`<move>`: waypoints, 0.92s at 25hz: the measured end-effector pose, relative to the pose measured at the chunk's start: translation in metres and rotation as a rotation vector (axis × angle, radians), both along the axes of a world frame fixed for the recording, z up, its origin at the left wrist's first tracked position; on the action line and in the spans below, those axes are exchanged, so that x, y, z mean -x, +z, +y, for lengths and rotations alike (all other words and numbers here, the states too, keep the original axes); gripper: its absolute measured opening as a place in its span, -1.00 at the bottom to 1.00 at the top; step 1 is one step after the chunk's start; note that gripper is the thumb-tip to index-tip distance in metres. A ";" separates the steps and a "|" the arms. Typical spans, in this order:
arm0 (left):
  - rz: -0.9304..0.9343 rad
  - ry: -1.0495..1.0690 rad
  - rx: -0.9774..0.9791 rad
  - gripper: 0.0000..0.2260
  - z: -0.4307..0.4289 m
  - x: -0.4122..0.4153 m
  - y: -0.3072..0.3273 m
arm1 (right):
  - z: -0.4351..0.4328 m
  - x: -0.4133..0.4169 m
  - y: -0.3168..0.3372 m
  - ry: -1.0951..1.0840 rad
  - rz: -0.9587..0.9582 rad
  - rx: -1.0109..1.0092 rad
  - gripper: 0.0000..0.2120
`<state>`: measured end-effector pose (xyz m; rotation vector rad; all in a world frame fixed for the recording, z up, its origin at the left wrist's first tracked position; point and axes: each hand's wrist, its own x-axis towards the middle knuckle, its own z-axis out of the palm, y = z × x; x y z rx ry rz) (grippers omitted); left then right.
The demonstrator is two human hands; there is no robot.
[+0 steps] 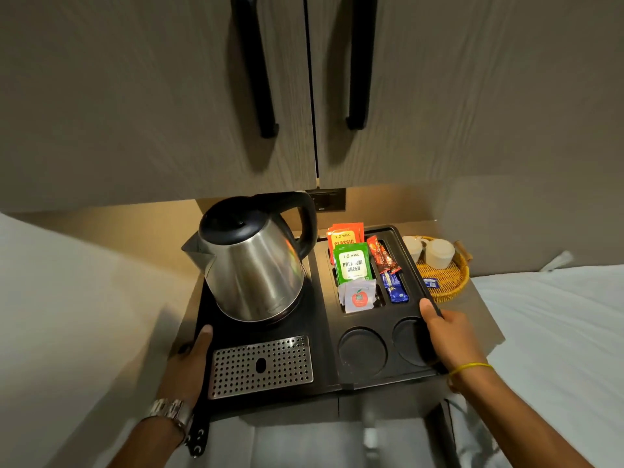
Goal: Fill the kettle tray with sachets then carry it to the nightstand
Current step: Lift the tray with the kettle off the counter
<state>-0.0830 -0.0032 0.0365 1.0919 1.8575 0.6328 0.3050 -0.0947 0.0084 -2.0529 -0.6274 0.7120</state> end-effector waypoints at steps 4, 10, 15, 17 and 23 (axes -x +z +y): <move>0.034 -0.131 -0.026 -0.50 -0.008 -0.026 0.007 | -0.071 -0.005 0.010 -0.160 -0.005 0.031 -0.48; 0.059 -0.603 0.018 -0.24 -0.048 -0.116 0.009 | -0.250 -0.012 0.019 -0.559 -0.086 0.049 -0.46; 0.016 -1.025 0.012 -0.26 -0.133 -0.237 0.013 | -0.426 0.018 0.035 -0.964 -0.155 0.074 -0.46; -0.031 -1.186 0.000 -0.27 -0.183 -0.281 0.014 | -0.491 0.040 0.041 -1.133 -0.182 0.082 -0.44; -0.054 -1.615 -0.036 -0.49 -0.346 -0.368 0.010 | -0.649 0.107 0.035 -1.502 -0.177 0.102 -0.43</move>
